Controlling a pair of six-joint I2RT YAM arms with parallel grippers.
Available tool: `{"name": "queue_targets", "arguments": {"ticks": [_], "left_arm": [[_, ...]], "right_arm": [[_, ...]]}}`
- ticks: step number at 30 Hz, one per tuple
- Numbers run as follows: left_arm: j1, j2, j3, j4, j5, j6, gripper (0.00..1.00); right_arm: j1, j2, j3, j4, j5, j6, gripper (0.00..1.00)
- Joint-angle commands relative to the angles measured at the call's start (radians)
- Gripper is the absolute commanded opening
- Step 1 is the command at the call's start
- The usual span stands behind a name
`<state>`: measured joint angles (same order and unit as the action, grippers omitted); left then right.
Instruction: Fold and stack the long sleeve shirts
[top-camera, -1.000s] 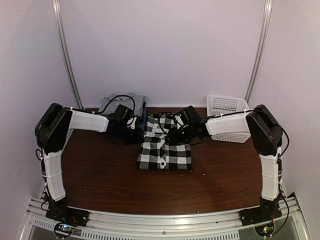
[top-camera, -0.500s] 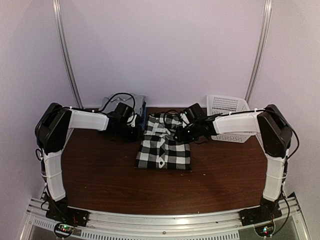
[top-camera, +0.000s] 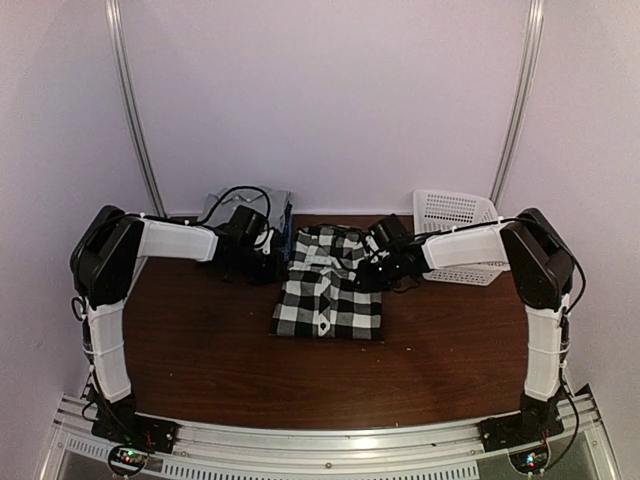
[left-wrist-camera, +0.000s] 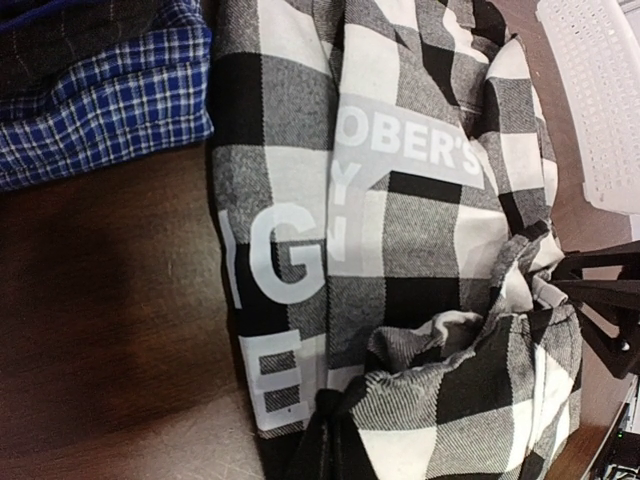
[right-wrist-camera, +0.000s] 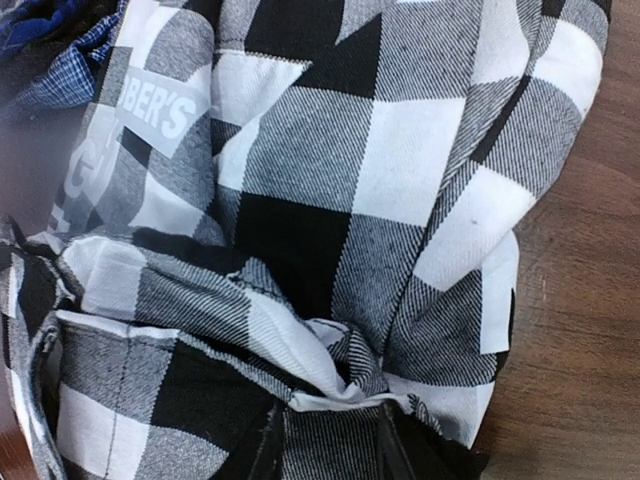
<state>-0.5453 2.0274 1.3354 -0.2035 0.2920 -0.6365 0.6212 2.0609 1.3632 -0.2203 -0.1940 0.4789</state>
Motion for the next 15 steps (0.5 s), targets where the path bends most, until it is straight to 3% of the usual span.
{"name": "queue_targets", "arguments": {"ticks": [1,9,15], "left_arm": [[-0.003,0.011,0.02,0.014,0.0,0.014,0.02],[-0.003,0.015,0.03,0.016,0.003,0.011,0.02],[-0.004,0.017,0.034,0.015,0.01,0.011,0.02]], "right_arm": [[0.036,-0.128,-0.006,-0.002,0.026,0.019,0.4],[0.083,-0.158,-0.095,0.183,-0.12,0.123,0.53],[0.09,-0.089,-0.117,0.335,-0.255,0.213,0.55]]}}
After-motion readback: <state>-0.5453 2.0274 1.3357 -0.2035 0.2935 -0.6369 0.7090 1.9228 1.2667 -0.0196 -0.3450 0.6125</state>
